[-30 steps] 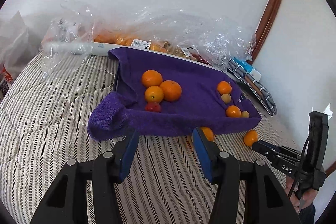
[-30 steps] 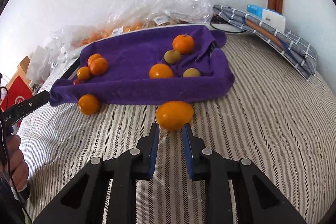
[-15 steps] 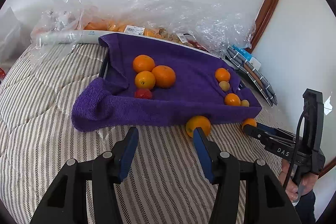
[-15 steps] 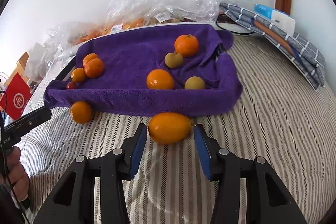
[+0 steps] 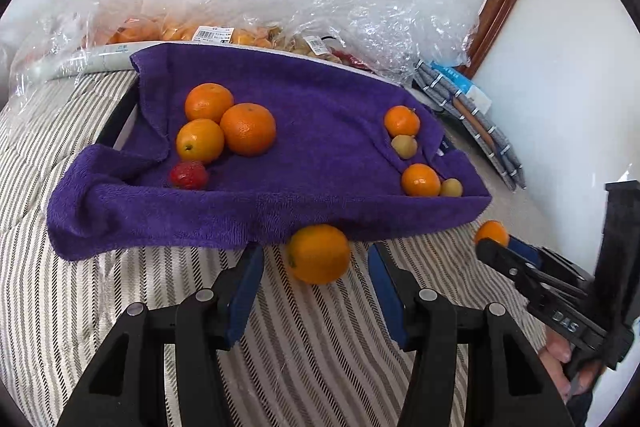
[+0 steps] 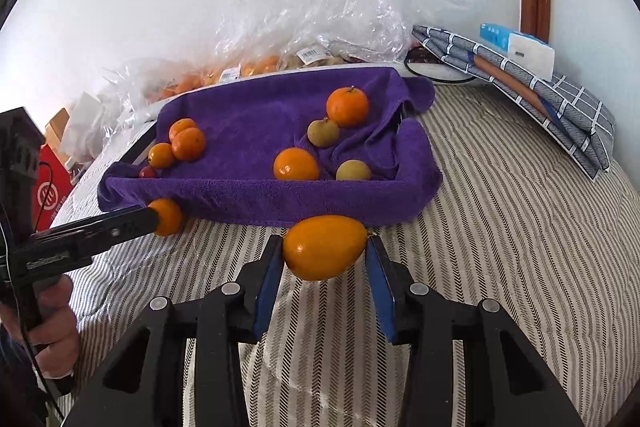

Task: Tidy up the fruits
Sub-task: 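Grasp an oval orange fruit with the right tool while the left tool grasps an orange, then carry the oval fruit and orange over the purple towel with both tools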

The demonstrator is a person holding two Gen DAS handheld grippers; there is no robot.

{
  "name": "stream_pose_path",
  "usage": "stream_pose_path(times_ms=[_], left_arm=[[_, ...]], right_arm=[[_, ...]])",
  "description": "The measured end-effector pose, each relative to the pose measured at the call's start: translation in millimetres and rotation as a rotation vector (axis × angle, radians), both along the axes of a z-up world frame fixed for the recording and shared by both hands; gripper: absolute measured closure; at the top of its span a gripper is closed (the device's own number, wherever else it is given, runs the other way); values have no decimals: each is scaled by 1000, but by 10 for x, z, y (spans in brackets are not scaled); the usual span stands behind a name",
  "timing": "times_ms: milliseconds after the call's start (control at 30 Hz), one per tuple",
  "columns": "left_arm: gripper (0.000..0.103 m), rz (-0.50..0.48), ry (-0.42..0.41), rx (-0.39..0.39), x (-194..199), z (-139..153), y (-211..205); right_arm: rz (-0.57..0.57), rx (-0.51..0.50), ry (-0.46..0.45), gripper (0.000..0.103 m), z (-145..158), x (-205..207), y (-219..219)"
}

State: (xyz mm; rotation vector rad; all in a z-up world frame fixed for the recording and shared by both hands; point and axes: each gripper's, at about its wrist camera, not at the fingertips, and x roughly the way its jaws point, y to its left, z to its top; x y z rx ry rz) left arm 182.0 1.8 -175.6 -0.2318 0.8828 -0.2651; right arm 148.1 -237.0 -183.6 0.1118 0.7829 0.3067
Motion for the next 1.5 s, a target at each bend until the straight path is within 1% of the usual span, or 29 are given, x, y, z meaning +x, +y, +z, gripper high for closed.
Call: stream_pose_path(times_ms=[67, 167, 233, 300, 400, 500, 600, 800, 900, 1033, 1167, 1300, 1400, 1500], left_arm=[[52, 2, 10, -8, 33, -19, -26], [69, 2, 29, 10, 61, -54, -66], [69, 3, 11, 7, 31, -33, -48], [70, 9, -22, -18, -18, 8, -6], [70, 12, -40, -56, -46, 45, 56], [69, 27, -75, -46, -103, 108, 83], [69, 25, -95, -48, -150, 157, 92], [70, 37, -123, -36, -222, 237, 119], [70, 47, -134, -46, -280, 289, 156], [70, 82, -137, -67, -287, 382, 277], [70, 111, -168, -50, -180, 563, 380], [69, 131, -189, -41, -8, 686, 412], [69, 143, -187, -53, 155, 681, 388], [69, 147, -158, -60, 341, 557, 341]], right_arm=[[1, 22, -3, 62, 3, 1, -39], [7, 19, 8, 62, -11, 28, -28], [8, 17, 8, 62, -15, 31, -22], [9, 23, -1, 62, -6, 18, -29], [9, 28, -11, 62, 2, -1, -38], [-8, 28, -27, 62, 20, -25, -55], [-41, 49, -46, 62, 42, -74, -123], [-72, 49, -21, 62, 45, -118, -207], [-71, 33, -36, 62, 134, -161, -212], [-68, 13, -77, 62, 328, -168, -211], [-70, 12, -116, 62, 511, -57, -218], [-80, 7, -149, 61, 650, 167, -203], [-86, 8, -154, 61, 672, 377, -168], [-68, 21, -138, 61, 608, 585, -110]])
